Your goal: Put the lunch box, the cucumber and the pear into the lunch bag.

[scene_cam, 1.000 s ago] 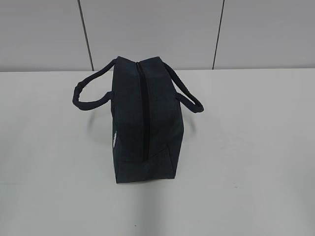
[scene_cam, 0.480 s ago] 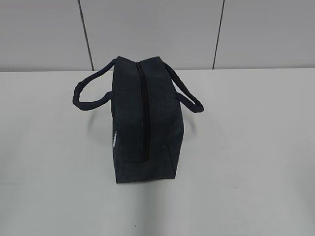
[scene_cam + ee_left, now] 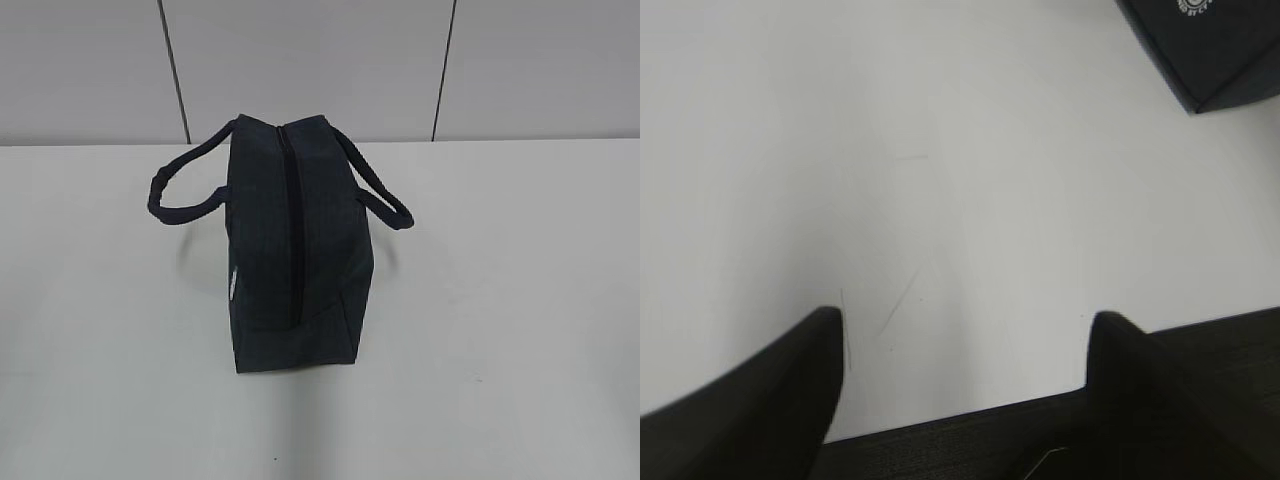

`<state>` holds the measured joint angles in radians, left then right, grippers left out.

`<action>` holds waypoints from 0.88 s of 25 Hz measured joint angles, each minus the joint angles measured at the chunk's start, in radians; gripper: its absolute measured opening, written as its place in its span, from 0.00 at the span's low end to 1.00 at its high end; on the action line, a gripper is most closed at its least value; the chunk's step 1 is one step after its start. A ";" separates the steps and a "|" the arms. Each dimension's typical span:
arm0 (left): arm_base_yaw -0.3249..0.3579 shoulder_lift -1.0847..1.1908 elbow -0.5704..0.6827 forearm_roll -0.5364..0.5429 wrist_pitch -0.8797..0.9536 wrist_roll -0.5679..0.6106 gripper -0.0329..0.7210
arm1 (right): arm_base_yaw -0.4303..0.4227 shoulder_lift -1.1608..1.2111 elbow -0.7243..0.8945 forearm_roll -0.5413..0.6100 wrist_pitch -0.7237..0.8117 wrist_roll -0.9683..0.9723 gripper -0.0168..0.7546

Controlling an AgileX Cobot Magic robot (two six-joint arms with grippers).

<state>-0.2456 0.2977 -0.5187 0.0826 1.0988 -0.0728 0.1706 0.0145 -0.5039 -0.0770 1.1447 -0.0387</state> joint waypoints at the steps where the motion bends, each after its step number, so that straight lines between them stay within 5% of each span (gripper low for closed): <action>1: 0.000 0.000 0.000 0.000 0.000 0.000 0.71 | 0.000 0.000 0.000 0.000 0.000 0.000 0.50; 22: 0.175 -0.297 0.000 -0.002 0.005 0.000 0.65 | -0.115 -0.033 0.000 0.002 -0.001 0.000 0.50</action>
<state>-0.0703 0.0011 -0.5187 0.0807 1.1042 -0.0728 0.0557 -0.0189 -0.5039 -0.0751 1.1440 -0.0387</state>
